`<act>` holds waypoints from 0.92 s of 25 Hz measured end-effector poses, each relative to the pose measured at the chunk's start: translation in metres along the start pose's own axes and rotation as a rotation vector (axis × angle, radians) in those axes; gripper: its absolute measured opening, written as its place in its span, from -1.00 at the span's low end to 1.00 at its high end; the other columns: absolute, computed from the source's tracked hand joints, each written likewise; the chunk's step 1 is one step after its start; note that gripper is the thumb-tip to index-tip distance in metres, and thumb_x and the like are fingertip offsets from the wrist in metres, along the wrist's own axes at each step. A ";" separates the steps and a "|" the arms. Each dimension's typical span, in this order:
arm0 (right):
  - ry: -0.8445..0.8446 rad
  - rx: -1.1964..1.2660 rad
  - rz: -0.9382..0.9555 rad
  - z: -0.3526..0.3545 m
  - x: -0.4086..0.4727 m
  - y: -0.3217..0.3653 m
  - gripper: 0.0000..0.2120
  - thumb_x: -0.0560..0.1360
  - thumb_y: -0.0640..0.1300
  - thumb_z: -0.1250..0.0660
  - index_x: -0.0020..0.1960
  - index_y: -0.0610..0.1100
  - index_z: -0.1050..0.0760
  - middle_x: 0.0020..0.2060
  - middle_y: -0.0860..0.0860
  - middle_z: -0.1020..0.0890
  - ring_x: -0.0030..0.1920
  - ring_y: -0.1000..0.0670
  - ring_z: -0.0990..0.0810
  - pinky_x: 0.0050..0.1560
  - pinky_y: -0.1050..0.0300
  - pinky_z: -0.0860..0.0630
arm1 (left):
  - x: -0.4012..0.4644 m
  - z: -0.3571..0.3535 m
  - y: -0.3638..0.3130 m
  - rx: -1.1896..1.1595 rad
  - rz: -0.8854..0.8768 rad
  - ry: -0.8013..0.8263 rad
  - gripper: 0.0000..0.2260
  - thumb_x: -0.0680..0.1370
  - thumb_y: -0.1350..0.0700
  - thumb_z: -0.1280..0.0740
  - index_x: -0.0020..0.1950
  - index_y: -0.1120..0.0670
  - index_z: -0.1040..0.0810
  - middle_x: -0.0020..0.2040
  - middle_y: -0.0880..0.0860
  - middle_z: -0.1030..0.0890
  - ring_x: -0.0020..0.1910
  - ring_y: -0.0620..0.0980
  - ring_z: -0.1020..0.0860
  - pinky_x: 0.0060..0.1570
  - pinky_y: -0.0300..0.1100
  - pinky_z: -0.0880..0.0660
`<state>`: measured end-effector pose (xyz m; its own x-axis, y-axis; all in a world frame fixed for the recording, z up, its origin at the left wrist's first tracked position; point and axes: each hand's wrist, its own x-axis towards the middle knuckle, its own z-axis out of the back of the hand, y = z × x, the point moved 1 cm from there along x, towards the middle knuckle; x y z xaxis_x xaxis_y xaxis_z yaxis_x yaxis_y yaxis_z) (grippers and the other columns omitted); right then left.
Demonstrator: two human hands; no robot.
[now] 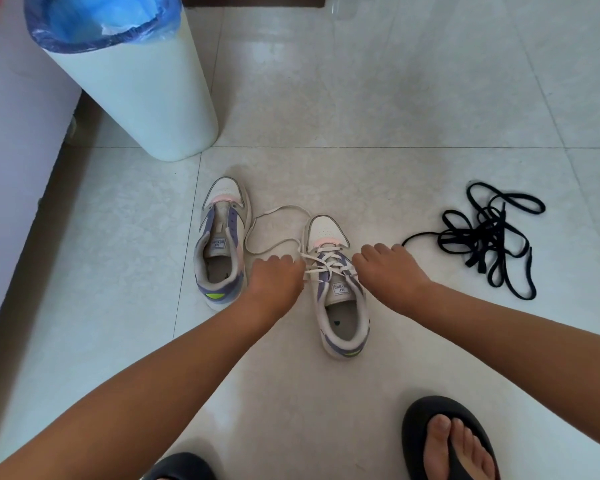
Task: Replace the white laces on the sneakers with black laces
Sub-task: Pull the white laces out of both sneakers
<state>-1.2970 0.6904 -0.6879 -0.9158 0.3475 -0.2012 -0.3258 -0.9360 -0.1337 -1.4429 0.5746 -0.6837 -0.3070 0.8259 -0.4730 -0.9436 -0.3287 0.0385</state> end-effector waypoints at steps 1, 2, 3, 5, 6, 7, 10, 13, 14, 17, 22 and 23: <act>-0.085 -0.068 0.025 -0.001 -0.001 0.001 -0.69 0.16 -0.21 -0.56 -0.21 -0.19 -0.48 -0.32 -0.11 -0.53 -0.36 -0.14 -0.54 -0.41 0.12 -0.31 | 0.000 -0.003 -0.001 -0.001 0.014 0.018 -0.76 0.62 0.05 -0.09 0.15 0.13 -0.45 0.10 0.12 -0.53 0.08 0.16 -0.53 -0.10 -0.13 -0.33; -0.004 0.020 -0.018 -0.001 -0.002 0.003 -0.73 0.25 -0.15 -0.53 -0.19 -0.18 -0.47 -0.28 -0.11 -0.54 -0.31 -0.15 -0.55 -0.37 0.11 -0.32 | 0.000 -0.005 -0.002 -0.193 0.091 0.078 -0.73 0.63 0.02 -0.08 0.12 0.15 -0.47 0.06 0.14 -0.55 0.02 0.16 -0.55 -0.14 -0.15 -0.33; 0.047 0.248 -0.146 0.000 0.001 0.004 -0.79 0.43 -0.05 -0.40 -0.14 -0.16 -0.44 -0.20 -0.10 -0.55 -0.21 -0.15 -0.55 -0.29 0.09 -0.32 | 0.001 -0.005 -0.003 -0.518 0.208 0.179 -0.71 0.62 0.00 -0.07 0.04 0.16 -0.49 -0.03 0.15 -0.56 -0.09 0.14 -0.56 -0.21 -0.18 -0.33; 0.341 0.841 -0.528 0.003 0.003 0.005 -0.71 0.56 0.07 -0.17 -0.16 -0.14 -0.38 -0.19 -0.09 -0.53 -0.20 -0.09 -0.49 -0.26 0.11 -0.33 | 0.002 -0.001 -0.009 -1.195 0.392 0.432 -0.73 0.60 0.02 -0.11 -0.16 0.14 -0.47 -0.27 0.09 -0.48 -0.37 0.03 -0.48 -0.38 -0.26 -0.28; 0.406 1.098 -0.629 0.001 0.003 0.005 -0.69 0.56 0.07 -0.18 -0.20 -0.15 -0.37 -0.24 -0.09 -0.51 -0.26 -0.06 -0.45 -0.29 0.15 -0.34 | 0.002 0.001 -0.013 -1.395 0.425 0.479 -0.76 0.58 0.07 -0.14 -0.24 0.11 -0.43 -0.34 0.06 -0.42 -0.44 -0.01 -0.42 -0.42 -0.29 -0.23; 0.406 1.259 -0.667 0.003 0.005 0.004 -0.70 0.55 0.04 -0.22 -0.22 -0.16 -0.36 -0.27 -0.09 -0.48 -0.31 -0.03 -0.41 -0.35 0.17 -0.34 | 0.004 0.001 -0.016 -1.474 0.418 0.466 -0.77 0.58 0.11 -0.15 -0.27 0.10 -0.40 -0.37 0.05 -0.39 -0.46 -0.03 -0.39 -0.44 -0.30 -0.21; 0.332 1.064 -0.536 0.004 0.007 -0.003 -0.73 0.57 -0.05 -0.22 -0.26 -0.13 -0.30 -0.28 -0.06 -0.47 -0.27 -0.04 -0.39 -0.32 0.16 -0.30 | 0.009 -0.004 -0.010 -1.012 0.255 0.261 -0.80 0.60 0.15 -0.11 -0.15 0.15 -0.47 -0.23 0.13 -0.50 -0.27 0.09 -0.53 -0.38 -0.25 -0.31; 0.275 0.356 -0.325 0.011 0.004 -0.011 -0.92 0.60 -0.16 -0.10 0.00 -0.14 -0.35 -0.02 -0.08 -0.51 -0.05 -0.12 -0.48 -0.22 0.09 -0.28 | 0.006 -0.017 0.013 -0.128 0.130 0.075 -0.81 0.62 0.17 -0.09 0.17 0.16 -0.42 0.12 0.11 -0.54 0.09 0.14 -0.55 -0.06 -0.12 -0.41; 0.258 0.186 -0.261 0.008 0.002 -0.011 -0.88 0.58 -0.21 -0.10 0.10 -0.15 -0.34 0.05 -0.08 -0.50 0.03 -0.12 -0.50 -0.21 0.09 -0.29 | 0.003 -0.022 0.018 0.022 0.095 0.040 -0.81 0.62 0.18 -0.09 0.20 0.15 -0.38 0.15 0.10 -0.53 0.10 0.13 -0.56 -0.03 -0.10 -0.43; 0.266 0.156 -0.225 -0.002 -0.002 -0.005 -0.87 0.59 -0.18 -0.11 0.12 -0.16 -0.34 0.08 -0.10 -0.50 0.09 -0.13 -0.50 -0.19 0.08 -0.29 | 0.001 -0.025 0.012 -0.026 0.083 0.019 -0.82 0.63 0.17 -0.08 0.17 0.16 -0.38 0.14 0.12 -0.53 0.08 0.14 -0.56 -0.06 -0.12 -0.43; 0.417 1.230 -0.757 -0.001 0.000 -0.011 -0.72 0.56 0.05 -0.17 -0.19 -0.15 -0.34 -0.29 -0.08 -0.47 -0.31 -0.05 -0.40 -0.30 0.14 -0.37 | 0.006 0.003 -0.005 -1.432 0.620 0.575 -0.65 0.61 -0.08 -0.07 -0.13 0.17 -0.40 -0.26 0.12 -0.49 -0.41 0.02 -0.45 -0.42 -0.27 -0.29; 0.479 1.360 -0.791 0.000 -0.001 -0.009 -0.72 0.54 0.05 -0.22 -0.19 -0.14 -0.36 -0.32 -0.05 -0.43 -0.34 -0.01 -0.37 -0.33 0.17 -0.36 | 0.004 0.006 -0.011 -1.510 0.633 0.684 -0.62 0.60 -0.14 -0.08 -0.15 0.15 -0.39 -0.31 0.09 -0.45 -0.43 -0.01 -0.42 -0.45 -0.29 -0.27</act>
<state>-1.2926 0.6986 -0.6866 -0.3643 0.4776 -0.7994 -0.8401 0.2018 0.5035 -1.4338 0.5839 -0.6807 -0.0708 0.2268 -0.9714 0.3335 -0.9124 -0.2373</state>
